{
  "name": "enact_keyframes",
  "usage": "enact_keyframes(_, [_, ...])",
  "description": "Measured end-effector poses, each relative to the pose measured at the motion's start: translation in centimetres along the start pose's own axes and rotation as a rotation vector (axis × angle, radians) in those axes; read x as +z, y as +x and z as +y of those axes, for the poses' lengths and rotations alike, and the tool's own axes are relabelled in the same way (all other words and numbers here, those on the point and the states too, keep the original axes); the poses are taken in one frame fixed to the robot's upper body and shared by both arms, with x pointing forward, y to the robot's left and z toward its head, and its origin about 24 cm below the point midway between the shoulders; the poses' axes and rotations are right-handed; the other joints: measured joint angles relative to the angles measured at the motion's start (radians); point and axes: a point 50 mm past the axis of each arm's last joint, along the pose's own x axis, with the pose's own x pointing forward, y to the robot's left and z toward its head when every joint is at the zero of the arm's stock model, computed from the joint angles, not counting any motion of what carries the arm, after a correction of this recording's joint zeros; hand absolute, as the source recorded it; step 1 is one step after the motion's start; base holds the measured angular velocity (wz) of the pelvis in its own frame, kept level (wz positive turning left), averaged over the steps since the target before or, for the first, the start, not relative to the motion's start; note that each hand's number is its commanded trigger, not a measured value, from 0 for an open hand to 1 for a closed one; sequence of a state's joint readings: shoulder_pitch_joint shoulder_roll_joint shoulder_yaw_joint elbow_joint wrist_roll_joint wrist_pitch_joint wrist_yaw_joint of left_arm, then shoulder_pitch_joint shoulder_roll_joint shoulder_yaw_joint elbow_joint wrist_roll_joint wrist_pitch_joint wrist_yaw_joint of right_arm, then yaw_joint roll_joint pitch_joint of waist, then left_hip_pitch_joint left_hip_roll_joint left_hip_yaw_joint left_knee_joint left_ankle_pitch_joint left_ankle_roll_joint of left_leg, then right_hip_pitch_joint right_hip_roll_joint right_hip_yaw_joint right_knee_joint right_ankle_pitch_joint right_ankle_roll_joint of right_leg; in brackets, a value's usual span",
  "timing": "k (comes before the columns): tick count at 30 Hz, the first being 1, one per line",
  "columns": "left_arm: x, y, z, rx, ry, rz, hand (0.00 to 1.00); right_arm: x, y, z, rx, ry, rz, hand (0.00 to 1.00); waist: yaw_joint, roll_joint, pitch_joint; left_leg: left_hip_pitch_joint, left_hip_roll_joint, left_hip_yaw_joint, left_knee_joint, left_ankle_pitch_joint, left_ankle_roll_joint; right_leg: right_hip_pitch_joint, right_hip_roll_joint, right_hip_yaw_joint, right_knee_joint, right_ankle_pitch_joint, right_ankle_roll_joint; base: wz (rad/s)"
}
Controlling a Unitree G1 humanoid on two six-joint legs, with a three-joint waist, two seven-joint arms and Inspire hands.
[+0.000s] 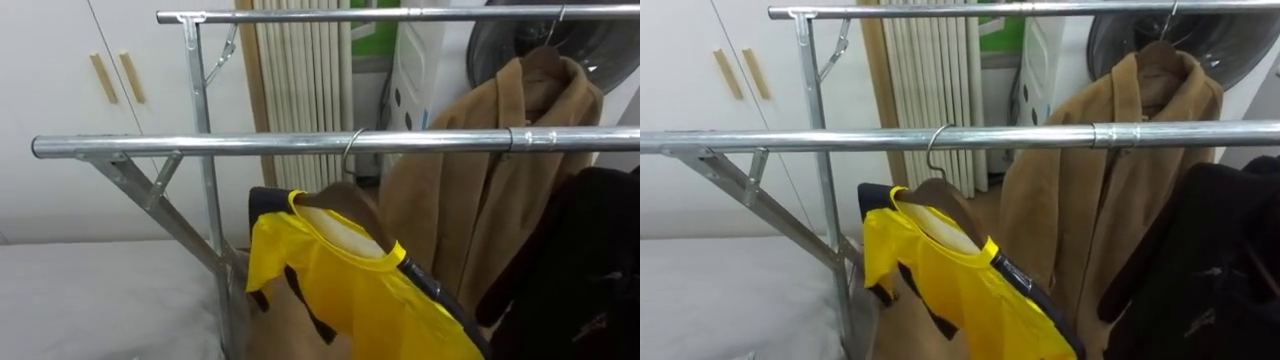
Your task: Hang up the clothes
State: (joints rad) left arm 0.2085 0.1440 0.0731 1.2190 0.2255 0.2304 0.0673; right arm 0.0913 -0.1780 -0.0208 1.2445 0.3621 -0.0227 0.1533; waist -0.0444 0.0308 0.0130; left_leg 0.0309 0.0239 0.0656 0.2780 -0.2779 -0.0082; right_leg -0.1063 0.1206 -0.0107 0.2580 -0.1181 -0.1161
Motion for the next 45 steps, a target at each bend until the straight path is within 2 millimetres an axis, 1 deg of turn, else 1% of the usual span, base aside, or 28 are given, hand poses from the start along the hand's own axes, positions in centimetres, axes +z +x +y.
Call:
enact_keyframes(2, [0.6, 0.0, 0.1, 0.002, -0.001, -0.018, 0.00, 0.9, 0.2, 0.3, 0.003, -0.061, -0.019, 0.00, 0.000, 0.008, -0.0017, -0.027, 0.000, -0.016, 0.020, -0.002, 0.000, -0.013, -0.007, -0.024, 0.004, -0.006, -0.006, 0.35])
enact_keyframes(5, [1.8, -0.1, 0.1, 0.009, 0.009, -0.077, 0.00, 3.1, 0.4, 1.0, 0.004, -0.248, -0.075, 0.00, 0.011, 0.017, -0.0034, -0.086, -0.002, -0.049, 0.059, 0.000, -0.004, -0.046, -0.035, -0.101, 0.021, -0.006, -0.016, 0.57])
enact_keyframes(8, [4.8, -0.5, 0.4, 0.017, 0.009, -0.187, 0.00, 4.8, 0.6, 1.4, -0.009, -0.394, -0.108, 0.00, 0.021, 0.023, -0.0024, -0.163, 0.001, -0.014, 0.090, 0.040, -0.008, -0.066, -0.084, -0.228, 0.017, -0.010, -0.023, 1.30])
enact_keyframes(10, [7.1, -1.0, 0.4, 0.010, -0.007, -0.283, 0.00, 5.6, 0.6, 1.6, -0.014, -0.421, -0.121, 0.00, 0.024, 0.022, -0.0013, -0.202, 0.025, 0.119, 0.077, 0.093, -0.002, -0.059, -0.140, -0.389, -0.018, -0.019, -0.027, 1.89])
enact_keyframes(11, [7.6, -1.1, 0.3, 0.002, -0.004, -0.308, 0.00, 5.7, 0.7, 1.5, -0.016, -0.430, -0.118, 0.00, 0.024, 0.021, -0.0003, -0.204, 0.042, 0.174, 0.098, 0.093, -0.001, -0.056, -0.154, -0.433, -0.019, -0.025, -0.026, 2.05])
enact_keyframes(13, [8.5, -1.4, 0.4, -0.009, 0.044, -0.352, 0.00, 5.7, 0.7, 1.4, -0.014, -0.440, -0.099, 0.00, 0.025, 0.016, -0.0030, -0.179, 0.116, 0.353, 0.201, 0.055, 0.016, -0.034, -0.194, -0.591, -0.013, -0.055, -0.019, 2.07])
enact_keyframes(14, [8.3, -1.3, 0.7, -0.010, 0.049, -0.349, 0.00, 5.6, 0.7, 1.4, -0.009, -0.439, -0.090, 0.00, 0.025, 0.016, -0.0031, -0.164, 0.134, 0.392, 0.219, 0.046, 0.021, -0.026, -0.201, -0.631, -0.012, -0.060, -0.017, 2.03])
enact_keyframes(15, [7.9, -1.2, 1.0, -0.016, 0.053, -0.338, 0.00, 5.3, 0.7, 1.3, -0.003, -0.433, -0.069, 0.00, 0.027, 0.014, -0.0035, -0.124, 0.156, 0.438, 0.229, 0.034, 0.010, -0.003, -0.218, -0.704, -0.005, -0.067, -0.007, 1.98])
enact_keyframes(16, [7.6, -1.1, 1.2, -0.016, 0.051, -0.332, 0.00, 4.8, 0.7, 1.1, -0.003, -0.418, -0.043, 0.00, 0.025, 0.006, -0.0029, -0.082, 0.165, 0.473, 0.210, 0.029, 0.004, 0.016, -0.241, -0.774, 0.012, -0.078, -0.008, 2.00])
enact_keyframes(17, [7.3, -1.0, 1.3, -0.019, 0.049, -0.323, 0.00, 4.6, 0.7, 0.9, -0.003, -0.410, -0.031, 0.00, 0.025, 0.001, -0.0034, -0.062, 0.166, 0.487, 0.196, 0.029, 0.003, 0.021, -0.253, -0.805, 0.022, -0.086, -0.002, 1.94])
enact_keyframes(19, [6.0, -0.8, 1.5, -0.030, 0.024, -0.279, 0.00, 4.3, 0.6, 0.4, 0.007, -0.351, 0.003, 0.00, 0.029, -0.007, -0.0035, -0.001, 0.151, 0.501, 0.106, 0.023, -0.010, 0.042, -0.271, -0.918, 0.038, -0.109, 0.030, 1.68])
enact_keyframes(21, [5.6, -0.7, 1.5, -0.040, 0.009, -0.265, 0.00, 4.1, 0.6, 0.3, 0.017, -0.323, 0.013, 0.00, 0.047, -0.014, -0.0029, 0.013, 0.142, 0.532, 0.020, 0.005, -0.037, 0.032, -0.277, -0.957, 0.064, -0.115, 0.042, 1.13])
enact_keyframes(22, [5.4, -0.6, 1.6, -0.037, -0.002, -0.261, 0.00, 3.7, 0.6, 0.6, 0.031, -0.298, 0.026, 0.00, 0.070, -0.022, -0.0089, 0.012, 0.140, 0.532, -0.007, -0.004, -0.053, 0.028, -0.290, -0.960, 0.089, -0.117, 0.047, 0.77])
enact_keyframes(23, [5.2, -0.6, 1.7, -0.033, -0.008, -0.257, 0.00, 3.4, 0.6, 0.7, 0.040, -0.283, 0.035, 0.00, 0.080, -0.032, -0.0109, 0.011, 0.142, 0.521, -0.016, -0.007, -0.055, 0.029, -0.295, -0.959, 0.098, -0.114, 0.048, 0.64])
enact_keyframes(25, [4.8, -0.5, 2.0, -0.025, -0.020, -0.246, 0.00, 2.1, 0.5, 0.7, 0.063, -0.199, 0.060, 0.00, 0.079, -0.045, -0.0244, 0.016, 0.132, 0.486, -0.031, 0.007, -0.046, 0.051, -0.306, -0.918, 0.110, -0.095, 0.052, 0.74])
enact_keyframes(27, [4.9, -0.5, 1.9, -0.027, -0.029, -0.248, 0.00, 1.1, 0.3, 0.3, 0.063, -0.146, 0.089, 0.00, 0.079, -0.050, -0.0275, 0.022, 0.116, 0.454, -0.034, 0.014, -0.037, 0.066, -0.328, -0.906, 0.130, -0.092, 0.055, 0.61])
enact_keyframes(29, [5.0, -0.6, 1.7, -0.027, -0.027, -0.249, 0.00, 0.4, 0.2, 0.1, 0.068, -0.090, 0.097, 0.00, 0.066, -0.050, -0.0228, 0.021, 0.101, 0.404, -0.027, 0.009, -0.024, 0.075, -0.341, -0.804, 0.148, -0.078, 0.083, 0.67])
enact_keyframes(32, [4.8, -0.5, 1.4, -0.031, -0.018, -0.231, 0.00, 0.0, 0.0, -0.1, 0.072, -0.009, 0.092, 0.00, 0.029, -0.045, -0.0132, 0.015, 0.077, 0.321, -0.020, 0.004, 0.001, 0.087, -0.364, -0.712, 0.192, -0.063, 0.108, 0.95])
enact_keyframes(34, [5.2, -0.6, 1.4, -0.029, -0.005, -0.245, 0.00, -0.8, -0.2, -0.3, 0.081, 0.047, 0.099, 0.00, 0.003, -0.044, -0.0128, 0.012, 0.046, 0.223, -0.018, 0.009, 0.026, 0.104, -0.360, -0.561, 0.191, -0.042, 0.142, 1.19])
enact_keyframes(35, [5.3, -0.6, 1.5, -0.027, -0.006, -0.251, 0.00, -1.0, -0.2, -0.3, 0.081, 0.064, 0.098, 0.00, 0.001, -0.043, -0.0134, 0.012, 0.037, 0.201, -0.017, 0.009, 0.032, 0.112, -0.360, -0.535, 0.188, -0.036, 0.151, 1.12])
enact_keyframes(36, [5.6, -0.7, 1.5, -0.026, -0.009, -0.262, 0.00, -1.2, -0.2, -0.3, 0.081, 0.082, 0.101, 0.00, 0.000, -0.044, -0.0125, 0.014, 0.025, 0.158, -0.017, 0.009, 0.043, 0.125, -0.354, -0.481, 0.182, -0.031, 0.161, 0.99])
enact_keyframes(38, [5.6, -0.7, 1.6, -0.028, -0.046, -0.268, 0.00, -1.7, -0.2, 0.0, 0.084, 0.096, 0.109, 0.00, -0.001, -0.038, -0.0187, 0.019, 0.011, 0.083, -0.017, 0.011, 0.057, 0.140, -0.305, -0.344, 0.111, -0.045, 0.158, 0.90])
enact_keyframes(39, [5.6, -0.7, 1.7, -0.027, -0.050, -0.268, 0.00, -1.8, -0.3, 0.0, 0.085, 0.097, 0.111, 0.00, -0.001, -0.036, -0.0196, 0.016, 0.014, 0.067, -0.017, 0.012, 0.058, 0.151, -0.286, -0.315, 0.083, -0.057, 0.158, 0.64])
enact_keyframes(40, [5.9, -0.7, 1.9, -0.021, -0.065, -0.274, 0.00, -1.9, -0.2, 0.3, 0.089, 0.100, 0.116, 0.00, -0.002, -0.038, -0.0126, 0.012, 0.021, 0.031, -0.018, 0.014, 0.056, 0.161, -0.223, -0.233, 0.001, -0.081, 0.158, 0.47])
enact_keyframes(41, [6.0, -0.7, 2.0, -0.017, -0.070, -0.276, 0.00, -2.0, -0.2, 0.5, 0.091, 0.102, 0.117, 0.00, -0.001, -0.041, -0.0085, 0.010, 0.022, 0.016, -0.017, 0.015, 0.055, 0.158, -0.196, -0.197, -0.043, -0.080, 0.154, 0.63])
enact_keyframes(42, [6.1, -0.7, 2.3, -0.006, -0.078, -0.279, 0.00, -2.1, -0.2, 0.8, 0.093, 0.105, 0.120, 0.00, -0.001, -0.056, -0.0031, 0.005, 0.018, -0.007, -0.009, 0.015, 0.053, 0.140, -0.157, -0.134, -0.120, -0.039, 0.145, 0.67])
enact_keyframes(43, [6.2, -0.8, 2.1, -0.009, -0.084, -0.282, 0.00, -2.3, -0.1, 1.0, 0.094, 0.109, 0.122, 0.00, -0.005, -0.062, -0.0015, 0.007, 0.012, -0.023, -0.007, 0.009, 0.046, 0.125, -0.149, -0.131, -0.112, 0.010, 0.139, 0.63])
enact_keyframes(45, [5.6, -0.7, 1.7, -0.020, -0.091, -0.282, 0.00, -2.1, -0.1, 0.8, 0.083, 0.103, 0.122, 0.00, 0.006, -0.056, -0.0077, 0.015, 0.010, -0.026, -0.017, 0.012, 0.041, 0.145, -0.138, -0.145, -0.108, 0.012, 0.138, 0.21])
